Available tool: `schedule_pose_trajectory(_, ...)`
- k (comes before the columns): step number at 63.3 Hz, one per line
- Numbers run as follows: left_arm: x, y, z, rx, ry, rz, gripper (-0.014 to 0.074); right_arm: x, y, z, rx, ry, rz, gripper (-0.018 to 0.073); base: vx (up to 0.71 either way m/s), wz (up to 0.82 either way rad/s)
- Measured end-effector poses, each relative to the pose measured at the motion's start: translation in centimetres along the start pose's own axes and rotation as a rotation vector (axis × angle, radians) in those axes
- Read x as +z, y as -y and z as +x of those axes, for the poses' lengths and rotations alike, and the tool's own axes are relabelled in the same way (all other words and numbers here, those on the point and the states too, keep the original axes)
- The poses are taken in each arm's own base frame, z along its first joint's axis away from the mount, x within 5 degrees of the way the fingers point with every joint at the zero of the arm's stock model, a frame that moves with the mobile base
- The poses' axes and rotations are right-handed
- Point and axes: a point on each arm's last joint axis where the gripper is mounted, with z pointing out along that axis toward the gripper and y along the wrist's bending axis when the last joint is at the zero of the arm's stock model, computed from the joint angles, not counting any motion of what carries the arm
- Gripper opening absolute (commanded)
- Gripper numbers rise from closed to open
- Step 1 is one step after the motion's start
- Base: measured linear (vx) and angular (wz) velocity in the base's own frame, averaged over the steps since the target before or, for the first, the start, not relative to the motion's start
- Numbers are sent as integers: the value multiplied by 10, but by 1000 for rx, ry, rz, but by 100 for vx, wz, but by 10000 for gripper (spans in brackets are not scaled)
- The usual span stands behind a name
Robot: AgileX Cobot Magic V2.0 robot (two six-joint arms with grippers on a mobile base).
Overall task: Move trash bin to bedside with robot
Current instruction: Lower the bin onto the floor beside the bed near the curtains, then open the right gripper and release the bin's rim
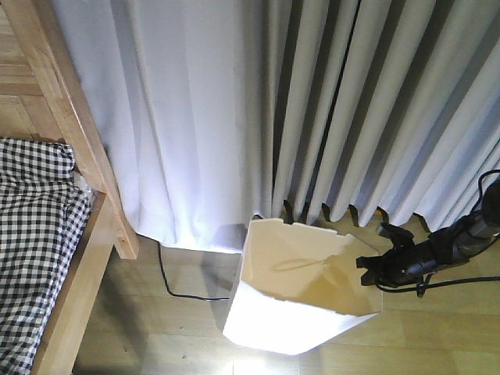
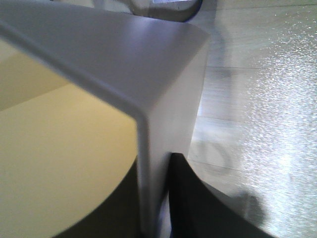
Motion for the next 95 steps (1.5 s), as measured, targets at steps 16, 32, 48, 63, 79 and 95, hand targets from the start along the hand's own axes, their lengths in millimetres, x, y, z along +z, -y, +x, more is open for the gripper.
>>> schedule_pose_trajectory(16,0,0,0,0,0,0,-6,27,-15,0,-88,-78,28,-3,0,0)
schedule_pose_trajectory(32,0,0,0,0,0,0,-6,37,-19,1,-41,-71,31,-3,0,0)
schedule_pose_trajectory(48,0,0,0,0,0,0,-6,46,-29,-4,-91,-38,122,1,0,0)
schedule_pose_trajectory(63,0,0,0,0,0,0,-6,50,-34,-3,-153,-51,146,58,0,0)
schedule_pose_trajectory(79,0,0,0,0,0,0,-6,51,-43,2,-116,-94,70,310,0,0)
schedule_pose_trajectory(95,0,0,0,0,0,0,-6,50,-45,0,-103,-101,47,496,0,0)
